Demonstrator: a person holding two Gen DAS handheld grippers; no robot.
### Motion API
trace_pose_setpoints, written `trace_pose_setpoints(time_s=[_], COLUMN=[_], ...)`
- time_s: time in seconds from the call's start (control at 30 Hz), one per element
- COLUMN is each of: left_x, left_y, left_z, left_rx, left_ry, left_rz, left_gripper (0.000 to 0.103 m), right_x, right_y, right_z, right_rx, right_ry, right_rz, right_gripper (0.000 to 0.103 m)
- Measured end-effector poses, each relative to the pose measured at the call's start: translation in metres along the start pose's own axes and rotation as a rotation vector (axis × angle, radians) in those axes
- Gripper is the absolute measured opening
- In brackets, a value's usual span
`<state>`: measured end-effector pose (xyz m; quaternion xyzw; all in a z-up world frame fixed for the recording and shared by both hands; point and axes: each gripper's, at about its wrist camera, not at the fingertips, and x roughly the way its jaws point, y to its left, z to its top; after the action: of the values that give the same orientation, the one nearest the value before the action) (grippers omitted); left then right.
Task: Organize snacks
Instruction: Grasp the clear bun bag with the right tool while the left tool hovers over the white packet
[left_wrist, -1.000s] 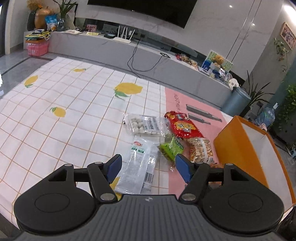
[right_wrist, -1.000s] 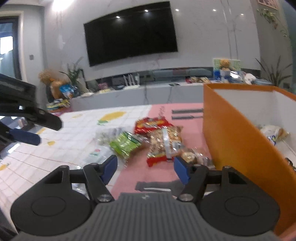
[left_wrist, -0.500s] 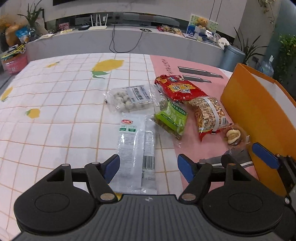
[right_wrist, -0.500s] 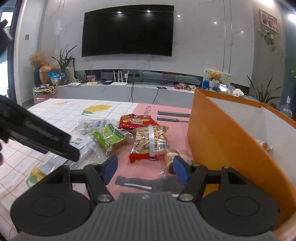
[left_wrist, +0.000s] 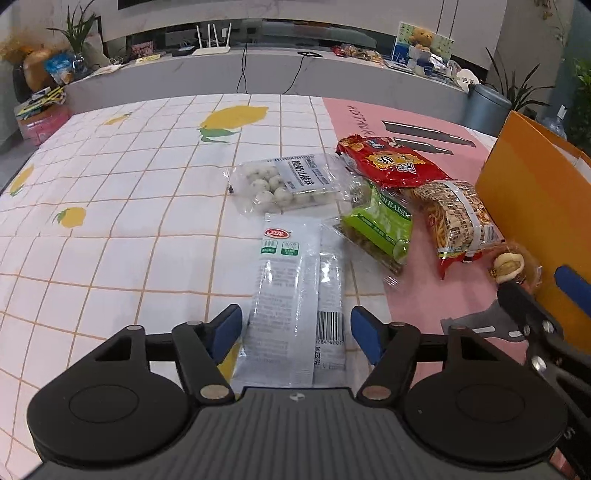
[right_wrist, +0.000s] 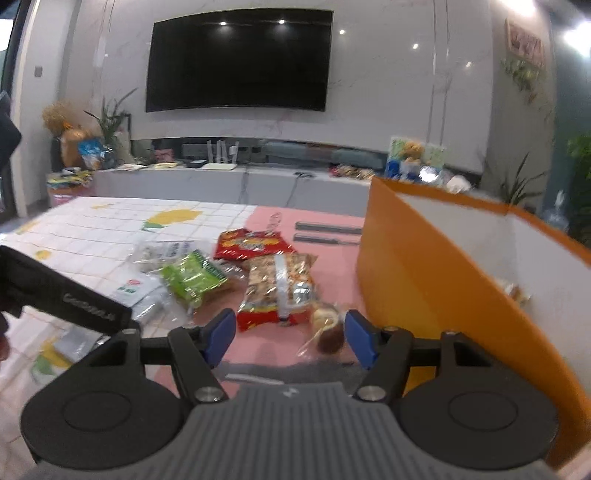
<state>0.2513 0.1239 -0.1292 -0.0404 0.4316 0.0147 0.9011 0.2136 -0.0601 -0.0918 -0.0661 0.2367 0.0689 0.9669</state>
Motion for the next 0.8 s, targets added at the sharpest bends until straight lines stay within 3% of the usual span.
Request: trace_pose_setpoints(time_s=[0.1, 0.2, 0.33, 0.5, 0.8], left_x=[0.000, -0.001, -0.001, -0.004, -0.008], left_y=[-0.005, -0.005, 0.000, -0.004, -0.006], left_z=[-0.002, -0.002, -0.001, -0.005, -0.010], left_rx=[0.027, 0.026, 0.003, 0.016, 0.016], left_ry=[-0.011, -0.016, -0.017, -0.022, -0.024], left_rz=[0.024, 0.021, 0.002, 0.001, -0.012], left_gripper=[0.065, 0.060, 0.059, 0.059, 0.058], right_x=[0.014, 0.028, 0.045, 0.059, 0.058], right_y=[0.011, 0.023, 0.029, 0.021, 0.012], right_z=[0.004, 0.006, 0.005, 0.012, 0.005], right_rx=[-0.023, -0.079, -0.088, 0.029, 0.037], right_ry=[0.029, 0.060, 0.113, 0.158, 0.182], right_rz=[-0.083, -0.228, -0.294, -0.291, -0.263], right_gripper=[0.064, 0.064, 0.064, 0.063, 0.043])
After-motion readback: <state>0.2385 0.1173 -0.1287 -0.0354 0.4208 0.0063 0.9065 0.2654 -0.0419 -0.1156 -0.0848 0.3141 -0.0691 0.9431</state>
